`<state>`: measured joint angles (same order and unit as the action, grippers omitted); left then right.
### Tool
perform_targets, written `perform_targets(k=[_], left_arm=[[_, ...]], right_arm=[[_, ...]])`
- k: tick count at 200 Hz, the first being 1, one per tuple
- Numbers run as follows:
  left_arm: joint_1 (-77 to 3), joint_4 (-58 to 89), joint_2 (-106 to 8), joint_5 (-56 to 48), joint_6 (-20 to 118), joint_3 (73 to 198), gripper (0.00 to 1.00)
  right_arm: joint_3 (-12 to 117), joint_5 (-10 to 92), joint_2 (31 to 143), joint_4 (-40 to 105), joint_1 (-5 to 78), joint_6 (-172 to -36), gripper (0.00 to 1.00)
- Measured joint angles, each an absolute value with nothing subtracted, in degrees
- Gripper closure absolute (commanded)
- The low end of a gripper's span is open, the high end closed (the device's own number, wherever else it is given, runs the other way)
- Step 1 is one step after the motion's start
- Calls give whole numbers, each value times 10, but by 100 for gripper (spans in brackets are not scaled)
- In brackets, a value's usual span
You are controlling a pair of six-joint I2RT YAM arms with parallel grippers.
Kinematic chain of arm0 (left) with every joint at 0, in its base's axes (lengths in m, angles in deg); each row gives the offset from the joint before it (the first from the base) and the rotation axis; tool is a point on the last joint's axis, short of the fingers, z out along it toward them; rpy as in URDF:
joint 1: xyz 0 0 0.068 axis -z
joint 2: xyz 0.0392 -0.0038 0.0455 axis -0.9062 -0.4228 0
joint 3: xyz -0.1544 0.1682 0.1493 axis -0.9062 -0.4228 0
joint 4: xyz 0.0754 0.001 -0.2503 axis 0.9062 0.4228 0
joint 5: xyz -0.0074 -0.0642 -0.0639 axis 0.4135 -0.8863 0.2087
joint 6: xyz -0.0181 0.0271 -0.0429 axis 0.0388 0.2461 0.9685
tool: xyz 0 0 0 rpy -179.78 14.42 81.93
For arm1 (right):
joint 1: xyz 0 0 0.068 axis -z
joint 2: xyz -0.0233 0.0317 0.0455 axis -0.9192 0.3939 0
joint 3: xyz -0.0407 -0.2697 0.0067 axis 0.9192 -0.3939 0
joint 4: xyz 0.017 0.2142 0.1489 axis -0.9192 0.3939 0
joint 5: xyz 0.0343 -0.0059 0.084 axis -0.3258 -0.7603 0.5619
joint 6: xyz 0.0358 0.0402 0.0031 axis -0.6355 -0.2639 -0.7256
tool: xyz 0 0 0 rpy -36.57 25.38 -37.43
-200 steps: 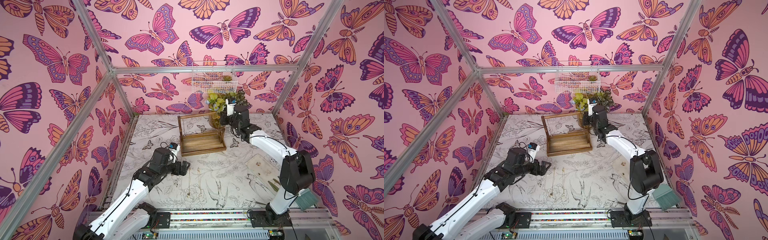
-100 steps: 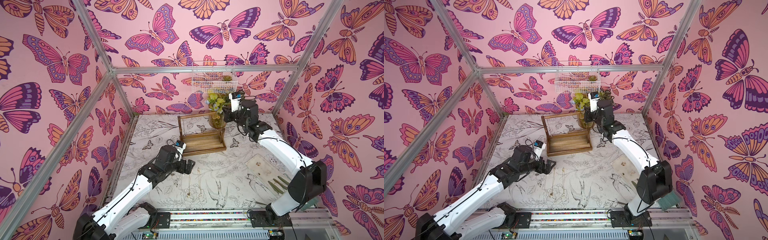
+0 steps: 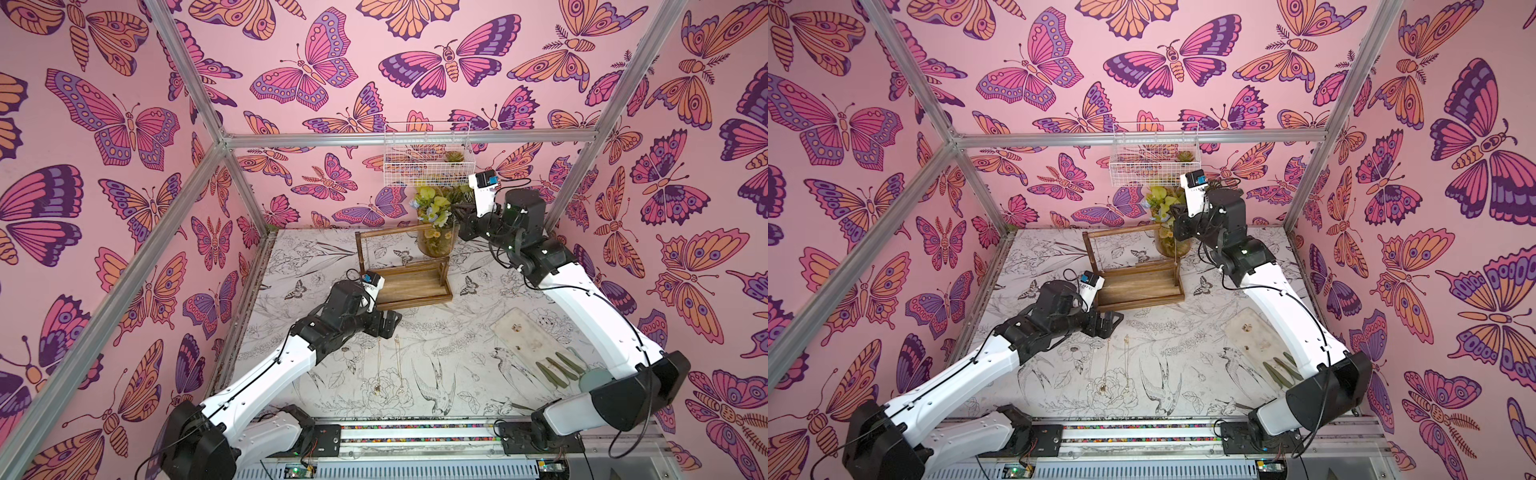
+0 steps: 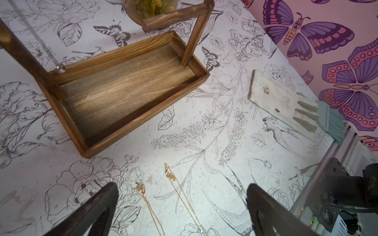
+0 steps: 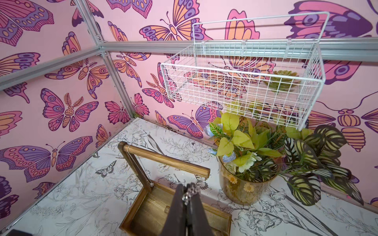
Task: Take the necklace off the jewelry display stand
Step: Take off the necklace from the stand, then place the necklace at the center of the board.
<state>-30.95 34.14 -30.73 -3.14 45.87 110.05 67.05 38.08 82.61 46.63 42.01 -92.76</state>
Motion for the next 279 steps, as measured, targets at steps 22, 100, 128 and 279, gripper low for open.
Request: perform_targets(k=[22,100,128,279], left_arm=[[-300,323,-327,-47,453,1116,0],[-256,273,-386,-100,424,1176,0],[-243,236,-423,-100,413,1190,0],[-150,157,-478,-90,349,1229,0]], right_arm=[[676,389,805,492,418,-927,100],[676,403,708,546,387,-936,100],[660,403,687,556,377,-944,100],[580,401,576,621,320,-985,100]])
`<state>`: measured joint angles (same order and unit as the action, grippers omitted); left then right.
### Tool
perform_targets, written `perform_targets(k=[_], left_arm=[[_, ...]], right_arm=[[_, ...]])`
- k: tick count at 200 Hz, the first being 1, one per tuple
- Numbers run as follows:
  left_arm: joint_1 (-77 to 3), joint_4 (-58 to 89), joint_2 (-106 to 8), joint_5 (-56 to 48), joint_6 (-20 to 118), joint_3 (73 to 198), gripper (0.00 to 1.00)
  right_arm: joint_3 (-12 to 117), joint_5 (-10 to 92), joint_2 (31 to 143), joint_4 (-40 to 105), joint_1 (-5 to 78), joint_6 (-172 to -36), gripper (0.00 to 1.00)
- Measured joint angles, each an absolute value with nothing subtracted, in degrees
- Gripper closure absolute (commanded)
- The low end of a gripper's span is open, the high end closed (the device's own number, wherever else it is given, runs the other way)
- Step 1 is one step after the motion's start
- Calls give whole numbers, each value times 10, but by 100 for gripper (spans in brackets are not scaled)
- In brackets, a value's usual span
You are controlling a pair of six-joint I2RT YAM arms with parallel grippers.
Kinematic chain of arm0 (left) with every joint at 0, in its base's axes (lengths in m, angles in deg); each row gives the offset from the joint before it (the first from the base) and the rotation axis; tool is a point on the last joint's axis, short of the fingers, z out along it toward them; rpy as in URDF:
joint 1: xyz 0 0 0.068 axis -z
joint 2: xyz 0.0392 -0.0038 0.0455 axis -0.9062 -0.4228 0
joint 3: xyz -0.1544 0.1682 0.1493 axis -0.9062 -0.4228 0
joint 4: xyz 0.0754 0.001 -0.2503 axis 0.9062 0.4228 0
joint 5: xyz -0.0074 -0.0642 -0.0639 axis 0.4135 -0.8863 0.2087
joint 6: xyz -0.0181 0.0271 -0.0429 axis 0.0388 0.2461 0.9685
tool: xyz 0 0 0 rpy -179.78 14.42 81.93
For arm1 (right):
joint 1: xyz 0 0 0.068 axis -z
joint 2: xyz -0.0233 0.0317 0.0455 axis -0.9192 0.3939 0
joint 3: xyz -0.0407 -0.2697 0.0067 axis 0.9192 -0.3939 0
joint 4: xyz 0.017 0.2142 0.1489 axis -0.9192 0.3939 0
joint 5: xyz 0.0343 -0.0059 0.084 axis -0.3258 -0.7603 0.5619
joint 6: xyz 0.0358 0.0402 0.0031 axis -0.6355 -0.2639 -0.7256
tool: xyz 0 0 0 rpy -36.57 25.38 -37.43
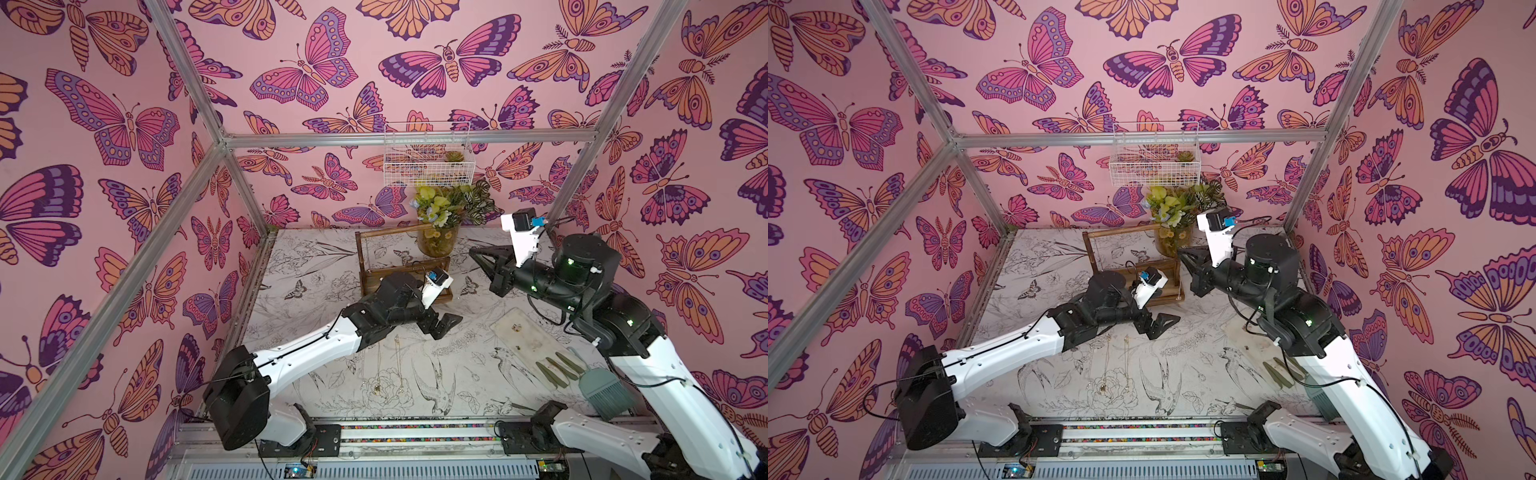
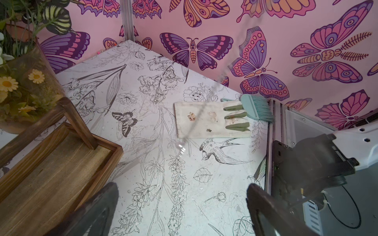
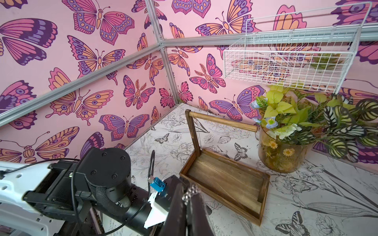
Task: Take the necklace off the jewelry display stand
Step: Place the necklace at the center of the board.
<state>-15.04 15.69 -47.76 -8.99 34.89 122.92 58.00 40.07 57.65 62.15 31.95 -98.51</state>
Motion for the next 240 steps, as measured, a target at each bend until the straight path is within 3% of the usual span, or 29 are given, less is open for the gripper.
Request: perform_targets(k=[77,102,172,240], left_arm=[[-111,142,-478,-91,331,1241,4],[-110,141,-478,-91,327,1241,10],[-109,138,-477,-92,324,1244,43],[-103,128,-470,-91,326,1248,45]], right_arm=[[568,396,565,637,295,-1004,100],[568,394,561,636,291,-1005,100],[568,382,566,635,289,-1004,100],[576,377,569,636,289,-1004,100]])
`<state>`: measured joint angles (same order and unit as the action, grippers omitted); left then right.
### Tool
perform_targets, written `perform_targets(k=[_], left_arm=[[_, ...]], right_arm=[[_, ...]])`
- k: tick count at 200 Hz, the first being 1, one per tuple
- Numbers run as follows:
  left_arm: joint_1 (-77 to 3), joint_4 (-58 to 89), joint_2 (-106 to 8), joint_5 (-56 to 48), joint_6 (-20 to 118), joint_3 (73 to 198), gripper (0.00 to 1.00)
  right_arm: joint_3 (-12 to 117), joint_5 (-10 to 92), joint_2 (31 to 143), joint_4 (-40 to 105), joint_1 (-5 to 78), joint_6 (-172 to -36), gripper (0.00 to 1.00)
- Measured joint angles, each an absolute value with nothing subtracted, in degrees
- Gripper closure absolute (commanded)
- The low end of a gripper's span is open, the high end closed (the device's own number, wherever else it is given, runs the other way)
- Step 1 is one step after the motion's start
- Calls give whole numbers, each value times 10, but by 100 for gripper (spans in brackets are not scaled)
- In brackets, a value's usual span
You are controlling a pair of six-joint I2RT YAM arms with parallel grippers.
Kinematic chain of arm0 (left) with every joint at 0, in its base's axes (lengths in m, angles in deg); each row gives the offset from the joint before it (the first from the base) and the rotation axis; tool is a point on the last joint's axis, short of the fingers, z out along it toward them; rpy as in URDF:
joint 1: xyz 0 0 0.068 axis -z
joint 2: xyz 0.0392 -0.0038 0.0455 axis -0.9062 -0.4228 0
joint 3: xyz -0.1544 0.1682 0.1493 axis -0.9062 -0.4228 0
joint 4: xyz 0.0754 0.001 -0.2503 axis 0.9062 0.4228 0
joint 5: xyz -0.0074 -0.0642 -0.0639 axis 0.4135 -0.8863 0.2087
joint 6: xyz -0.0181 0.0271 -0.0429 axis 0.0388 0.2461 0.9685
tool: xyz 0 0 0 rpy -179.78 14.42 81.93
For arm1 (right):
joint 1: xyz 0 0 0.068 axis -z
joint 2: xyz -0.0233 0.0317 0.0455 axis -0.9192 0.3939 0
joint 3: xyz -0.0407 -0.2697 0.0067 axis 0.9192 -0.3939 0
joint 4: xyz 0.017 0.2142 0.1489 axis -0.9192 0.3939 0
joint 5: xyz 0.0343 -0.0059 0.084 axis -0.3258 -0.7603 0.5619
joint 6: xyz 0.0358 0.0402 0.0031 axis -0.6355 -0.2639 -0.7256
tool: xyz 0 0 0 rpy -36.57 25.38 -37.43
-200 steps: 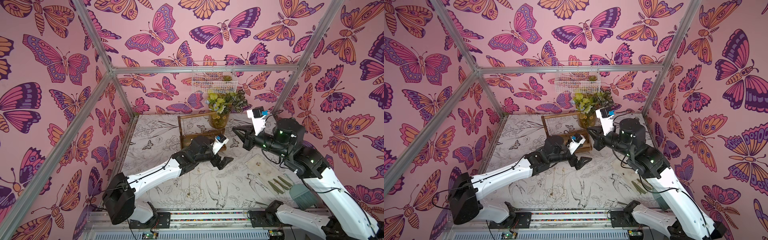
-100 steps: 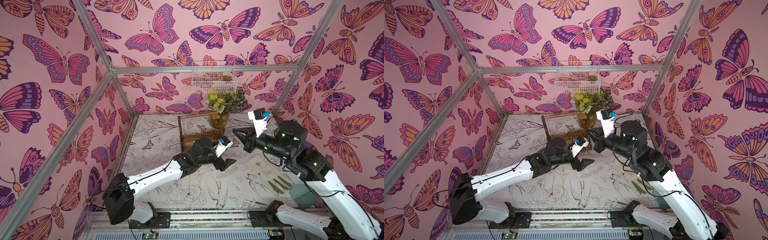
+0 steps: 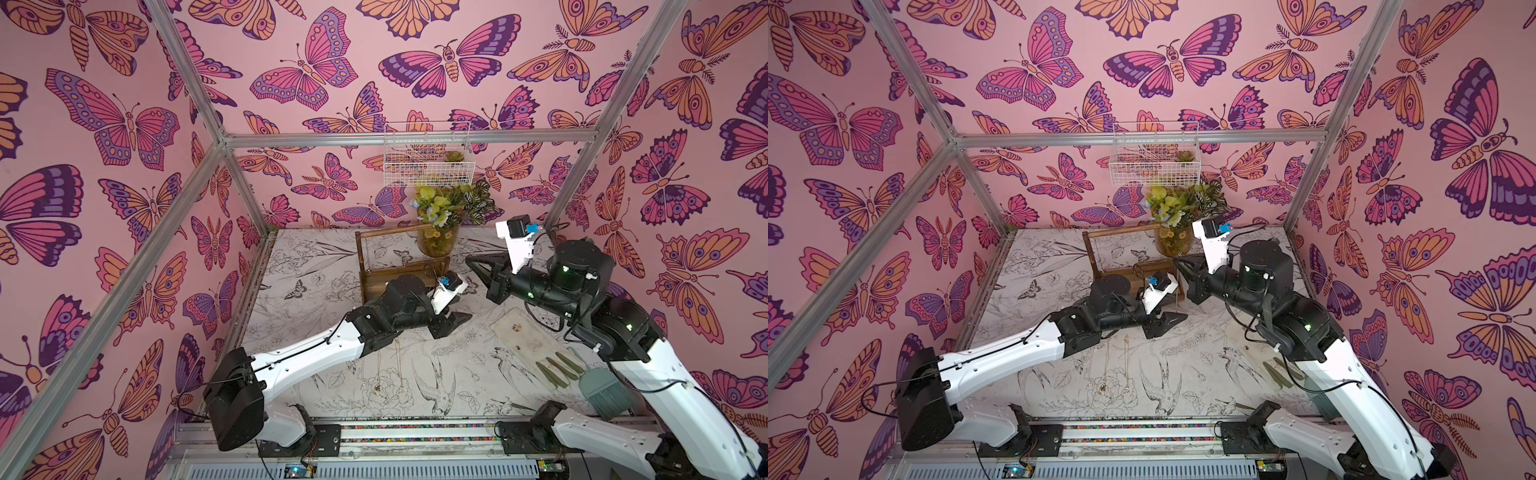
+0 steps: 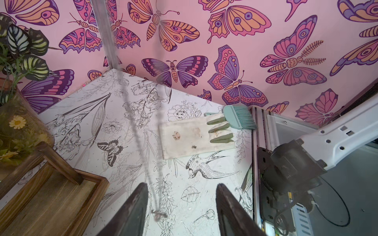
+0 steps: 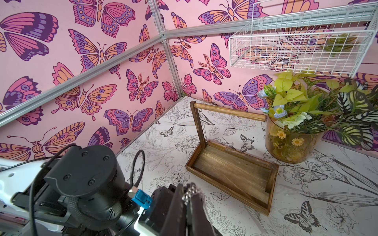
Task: Take the necklace off the jewelry display stand
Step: Place the necklace at the center of the board.
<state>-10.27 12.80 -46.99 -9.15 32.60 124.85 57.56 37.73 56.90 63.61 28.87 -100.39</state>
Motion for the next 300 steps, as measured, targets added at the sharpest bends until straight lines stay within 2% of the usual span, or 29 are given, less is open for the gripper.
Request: perform_targets(k=[73,119,223,300], left_arm=[[-102,124,-470,-91,327,1250,58],[-102,123,-470,-91,327,1250,58],[-102,123,-470,-89,328,1250,73],[-102,123,-470,-88,331,1250,90]], right_arm=[[590,377,576,631,289,-1002,100],[592,377,578,632,289,-1002,100],[606,377,578,631,289,-1003,100],[606,378,578,631,289,-1003,100]])
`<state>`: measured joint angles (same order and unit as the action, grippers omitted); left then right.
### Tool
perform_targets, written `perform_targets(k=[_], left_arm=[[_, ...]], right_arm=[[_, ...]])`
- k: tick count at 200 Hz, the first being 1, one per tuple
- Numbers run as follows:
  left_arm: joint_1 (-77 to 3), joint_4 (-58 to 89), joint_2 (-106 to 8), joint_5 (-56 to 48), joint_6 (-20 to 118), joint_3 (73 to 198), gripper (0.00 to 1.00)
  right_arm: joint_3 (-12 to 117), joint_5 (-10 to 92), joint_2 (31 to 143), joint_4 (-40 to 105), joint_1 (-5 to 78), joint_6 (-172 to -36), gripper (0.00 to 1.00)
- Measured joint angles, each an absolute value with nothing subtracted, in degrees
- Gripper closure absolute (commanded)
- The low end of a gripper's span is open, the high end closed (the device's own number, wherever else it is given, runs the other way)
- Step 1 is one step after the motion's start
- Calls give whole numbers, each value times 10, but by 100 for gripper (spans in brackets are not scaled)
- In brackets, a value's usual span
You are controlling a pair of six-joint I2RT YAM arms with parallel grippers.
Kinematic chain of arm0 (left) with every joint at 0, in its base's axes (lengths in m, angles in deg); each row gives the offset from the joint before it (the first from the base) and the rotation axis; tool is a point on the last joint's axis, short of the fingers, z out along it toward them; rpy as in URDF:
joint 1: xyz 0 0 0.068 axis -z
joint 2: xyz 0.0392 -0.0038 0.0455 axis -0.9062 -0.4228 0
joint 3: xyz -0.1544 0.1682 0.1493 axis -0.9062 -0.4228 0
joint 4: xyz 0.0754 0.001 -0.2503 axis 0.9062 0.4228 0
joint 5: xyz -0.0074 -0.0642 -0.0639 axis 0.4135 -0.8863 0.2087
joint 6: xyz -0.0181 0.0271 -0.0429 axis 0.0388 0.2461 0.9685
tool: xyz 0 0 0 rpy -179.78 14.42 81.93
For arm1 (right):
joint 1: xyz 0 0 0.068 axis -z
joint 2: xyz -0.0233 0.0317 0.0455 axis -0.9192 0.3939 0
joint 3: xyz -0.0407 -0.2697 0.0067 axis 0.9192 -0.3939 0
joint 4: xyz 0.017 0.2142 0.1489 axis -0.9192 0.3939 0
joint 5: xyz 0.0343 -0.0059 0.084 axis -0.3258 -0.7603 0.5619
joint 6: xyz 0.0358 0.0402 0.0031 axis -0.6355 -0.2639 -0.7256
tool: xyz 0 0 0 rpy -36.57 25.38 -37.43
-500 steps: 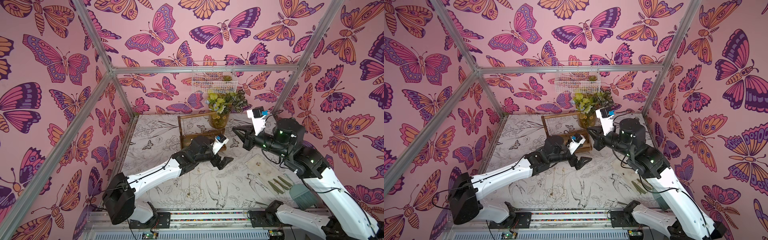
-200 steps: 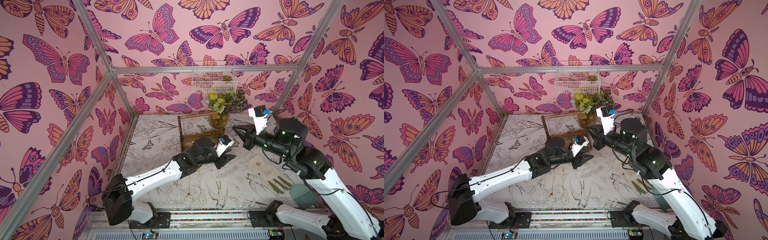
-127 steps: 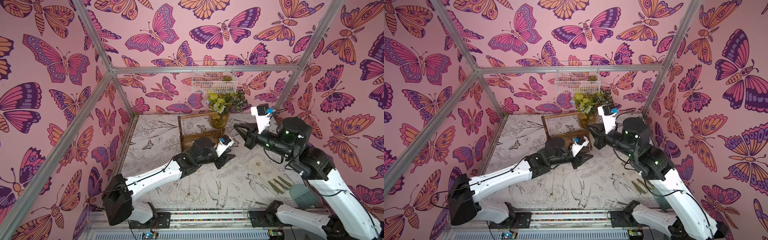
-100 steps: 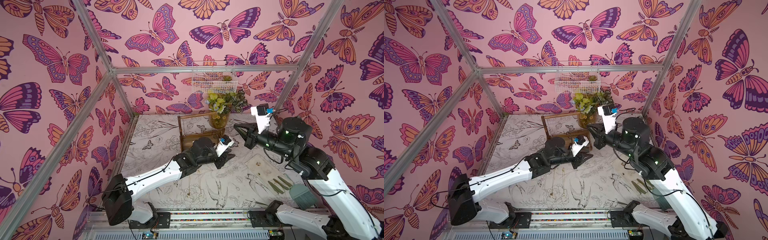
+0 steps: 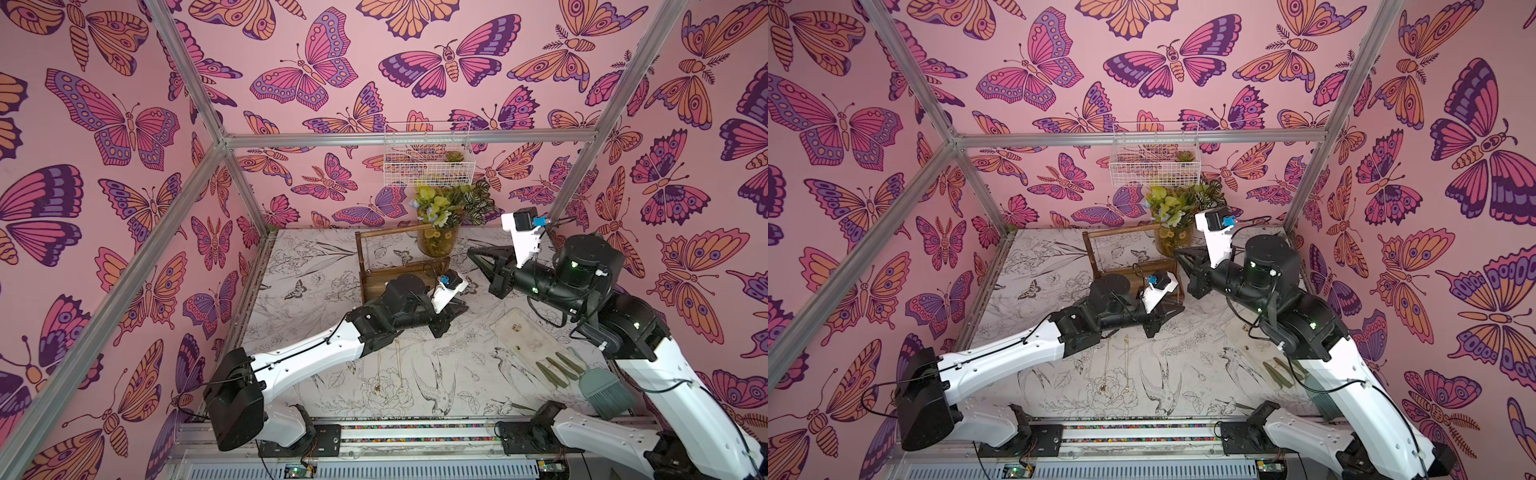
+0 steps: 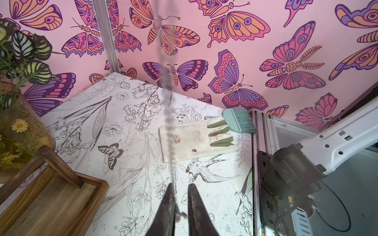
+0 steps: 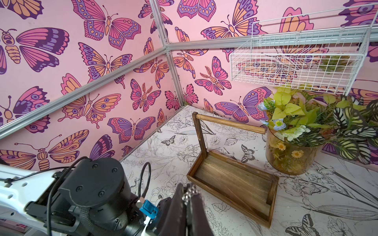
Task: Take the necklace off the jewelry display stand
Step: Place the necklace at the center of the board.
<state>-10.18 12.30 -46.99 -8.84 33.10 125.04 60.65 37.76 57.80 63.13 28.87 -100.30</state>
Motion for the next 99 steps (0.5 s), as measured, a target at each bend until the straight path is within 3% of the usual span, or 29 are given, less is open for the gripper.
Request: perform_targets(k=[99], left_arm=[[-95,120,-464,-79,346,1242,92]], right_arm=[[596,383,574,627,289,-1008,100]])
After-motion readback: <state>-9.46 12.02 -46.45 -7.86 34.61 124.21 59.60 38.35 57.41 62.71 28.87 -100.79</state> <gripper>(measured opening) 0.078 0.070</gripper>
